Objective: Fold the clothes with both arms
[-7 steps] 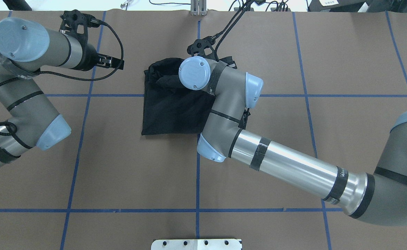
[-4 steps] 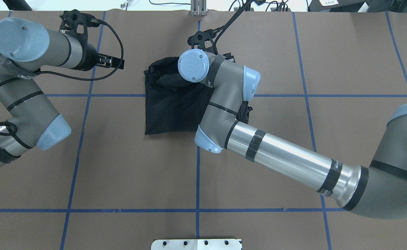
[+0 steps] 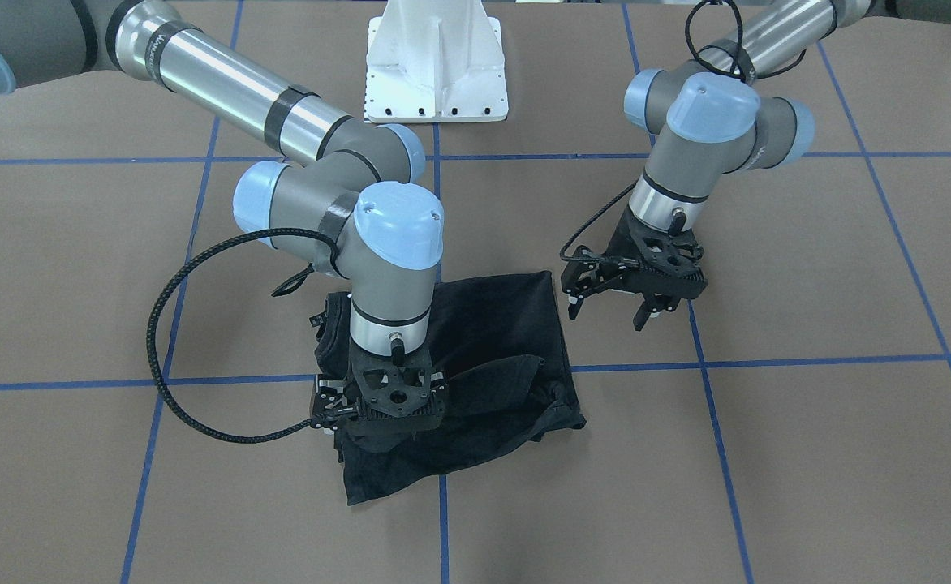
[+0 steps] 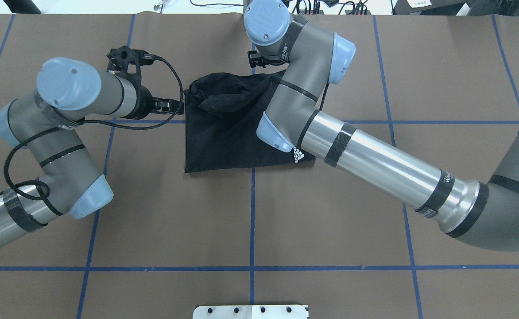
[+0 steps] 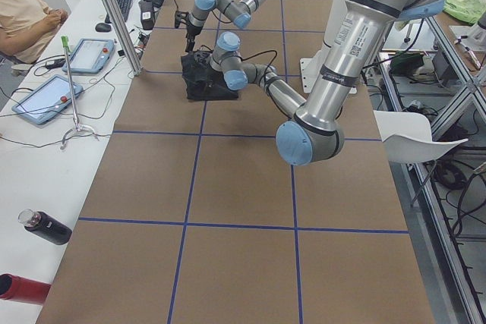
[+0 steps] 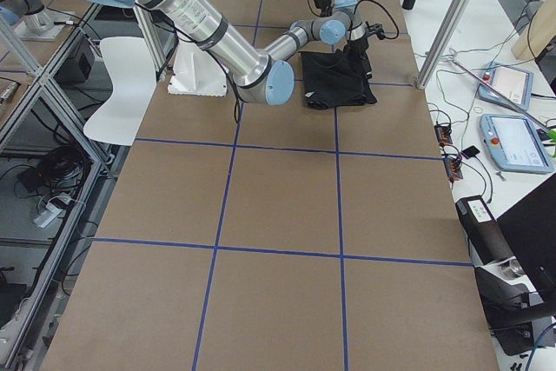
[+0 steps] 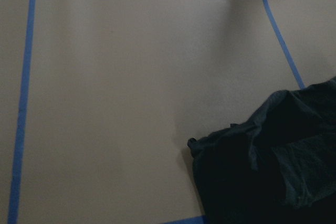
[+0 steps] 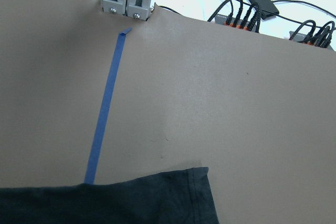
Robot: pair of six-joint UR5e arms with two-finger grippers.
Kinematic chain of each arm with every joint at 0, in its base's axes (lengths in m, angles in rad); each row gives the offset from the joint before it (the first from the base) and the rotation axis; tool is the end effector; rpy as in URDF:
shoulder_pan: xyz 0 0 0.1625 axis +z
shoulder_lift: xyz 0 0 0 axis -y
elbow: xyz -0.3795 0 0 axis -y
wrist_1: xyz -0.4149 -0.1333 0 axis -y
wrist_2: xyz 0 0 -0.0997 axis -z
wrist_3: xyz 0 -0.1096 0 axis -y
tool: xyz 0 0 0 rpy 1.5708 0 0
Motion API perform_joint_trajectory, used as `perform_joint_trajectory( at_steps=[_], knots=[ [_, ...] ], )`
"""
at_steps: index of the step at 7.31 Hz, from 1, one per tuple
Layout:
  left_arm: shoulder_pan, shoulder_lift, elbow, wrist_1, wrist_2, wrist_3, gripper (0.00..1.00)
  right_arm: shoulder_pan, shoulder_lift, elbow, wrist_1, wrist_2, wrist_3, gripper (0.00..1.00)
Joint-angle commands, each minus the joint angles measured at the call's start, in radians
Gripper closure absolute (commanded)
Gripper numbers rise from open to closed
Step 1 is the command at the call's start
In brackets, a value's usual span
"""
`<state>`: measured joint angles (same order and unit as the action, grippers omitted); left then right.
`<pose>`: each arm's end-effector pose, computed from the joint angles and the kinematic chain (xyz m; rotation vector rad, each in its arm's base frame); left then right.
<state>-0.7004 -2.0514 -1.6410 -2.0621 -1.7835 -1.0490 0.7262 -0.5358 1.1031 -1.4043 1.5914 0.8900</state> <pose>0.4426 -0.5172 0.2498 0.4373 0.9605 -0.0509 -0.5288 -0.6449 0.1479 0.4597 -0.5723 0.0358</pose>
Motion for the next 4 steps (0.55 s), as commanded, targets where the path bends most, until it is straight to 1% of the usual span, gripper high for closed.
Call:
perform_joint_trajectory(
  at_steps=[1,2,3,4],
  knots=[
    [0.045,-0.061,0.070,-0.004,0.035,-0.051,0.00,0.041,-0.093,0.125,-0.021,0.054,-0.089,0.00],
    [0.048,-0.091,0.122,-0.056,0.047,-0.072,0.00,0.054,-0.152,0.195,-0.022,0.077,-0.126,0.00],
    [0.049,-0.123,0.194,-0.129,0.049,-0.103,0.15,0.061,-0.183,0.234,-0.022,0.085,-0.132,0.00],
    [0.050,-0.145,0.235,-0.169,0.049,-0.115,0.41,0.061,-0.193,0.244,-0.021,0.085,-0.135,0.00]
  ],
)
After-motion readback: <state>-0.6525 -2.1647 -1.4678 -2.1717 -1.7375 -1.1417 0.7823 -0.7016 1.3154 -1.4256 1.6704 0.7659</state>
